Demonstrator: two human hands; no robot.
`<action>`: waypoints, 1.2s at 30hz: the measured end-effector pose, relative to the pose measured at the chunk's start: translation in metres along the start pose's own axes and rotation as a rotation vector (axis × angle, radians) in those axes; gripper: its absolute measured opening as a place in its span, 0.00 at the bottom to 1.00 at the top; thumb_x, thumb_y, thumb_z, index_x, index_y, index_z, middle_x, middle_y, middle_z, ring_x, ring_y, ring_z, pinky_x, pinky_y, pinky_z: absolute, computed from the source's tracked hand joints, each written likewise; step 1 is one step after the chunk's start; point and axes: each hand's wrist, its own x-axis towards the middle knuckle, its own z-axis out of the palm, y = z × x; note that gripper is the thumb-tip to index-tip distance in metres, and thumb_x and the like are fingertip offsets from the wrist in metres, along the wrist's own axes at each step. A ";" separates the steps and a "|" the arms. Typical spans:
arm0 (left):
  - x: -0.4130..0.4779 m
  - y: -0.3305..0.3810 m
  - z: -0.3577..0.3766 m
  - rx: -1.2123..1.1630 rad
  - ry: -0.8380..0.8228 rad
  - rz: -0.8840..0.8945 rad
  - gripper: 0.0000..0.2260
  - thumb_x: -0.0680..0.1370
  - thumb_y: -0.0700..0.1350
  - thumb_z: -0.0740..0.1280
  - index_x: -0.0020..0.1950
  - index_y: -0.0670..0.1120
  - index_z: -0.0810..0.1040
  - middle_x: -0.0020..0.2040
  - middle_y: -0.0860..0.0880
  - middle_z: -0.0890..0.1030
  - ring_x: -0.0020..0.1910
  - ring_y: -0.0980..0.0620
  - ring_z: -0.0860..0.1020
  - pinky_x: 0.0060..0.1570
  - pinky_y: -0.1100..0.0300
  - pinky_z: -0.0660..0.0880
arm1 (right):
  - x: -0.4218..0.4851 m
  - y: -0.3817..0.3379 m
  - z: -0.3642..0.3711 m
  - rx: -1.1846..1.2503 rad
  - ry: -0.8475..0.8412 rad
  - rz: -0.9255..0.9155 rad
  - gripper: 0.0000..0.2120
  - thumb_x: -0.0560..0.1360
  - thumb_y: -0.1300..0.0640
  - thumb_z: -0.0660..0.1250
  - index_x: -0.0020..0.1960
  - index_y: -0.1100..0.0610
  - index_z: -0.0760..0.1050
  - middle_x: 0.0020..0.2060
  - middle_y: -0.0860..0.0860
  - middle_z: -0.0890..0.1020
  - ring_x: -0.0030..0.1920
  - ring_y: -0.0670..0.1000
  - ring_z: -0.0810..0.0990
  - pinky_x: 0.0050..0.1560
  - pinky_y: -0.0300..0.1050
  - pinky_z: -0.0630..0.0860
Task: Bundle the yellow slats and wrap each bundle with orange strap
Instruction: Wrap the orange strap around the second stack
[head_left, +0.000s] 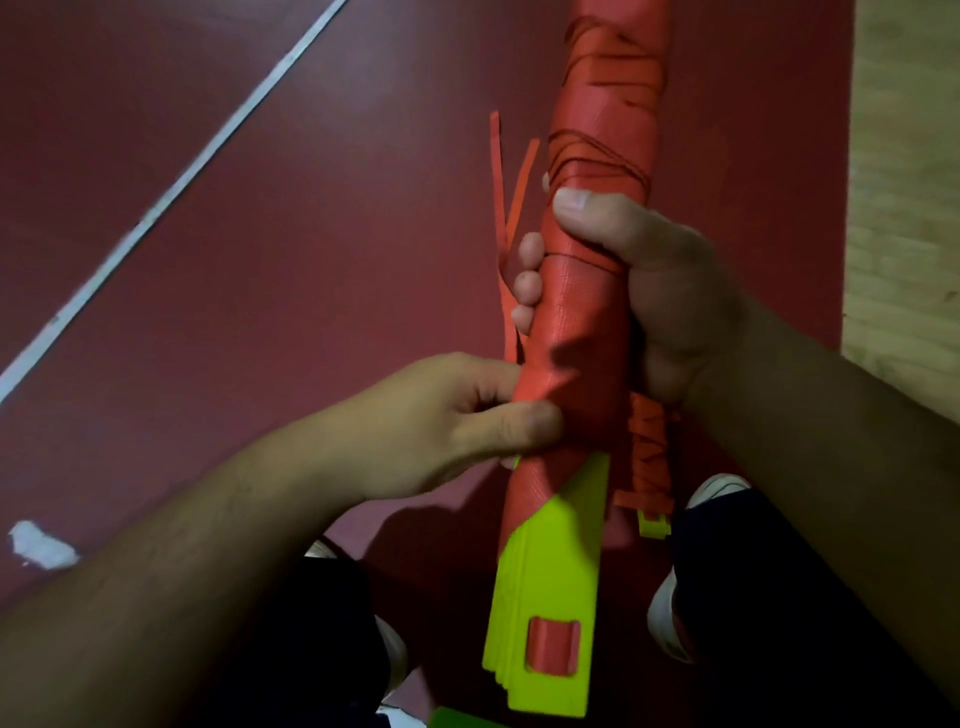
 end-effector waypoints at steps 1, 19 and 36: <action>-0.001 -0.001 -0.002 0.016 0.020 0.011 0.27 0.80 0.60 0.61 0.44 0.35 0.77 0.33 0.57 0.73 0.31 0.64 0.70 0.34 0.70 0.68 | 0.002 -0.001 -0.002 0.011 0.017 0.005 0.04 0.72 0.54 0.68 0.45 0.54 0.77 0.38 0.53 0.78 0.35 0.52 0.78 0.39 0.48 0.79; -0.004 -0.001 -0.007 0.331 0.099 0.004 0.10 0.77 0.41 0.62 0.43 0.56 0.78 0.41 0.58 0.83 0.45 0.59 0.82 0.47 0.58 0.77 | -0.001 -0.007 -0.003 0.001 0.027 -0.042 0.04 0.76 0.56 0.65 0.44 0.55 0.76 0.38 0.54 0.78 0.34 0.51 0.78 0.38 0.48 0.80; -0.007 0.000 -0.018 0.035 0.087 -0.215 0.23 0.77 0.61 0.60 0.41 0.39 0.76 0.31 0.52 0.74 0.29 0.56 0.70 0.32 0.65 0.67 | 0.001 -0.005 -0.002 -0.118 0.120 -0.124 0.08 0.76 0.59 0.66 0.54 0.57 0.72 0.37 0.56 0.79 0.34 0.54 0.78 0.40 0.52 0.80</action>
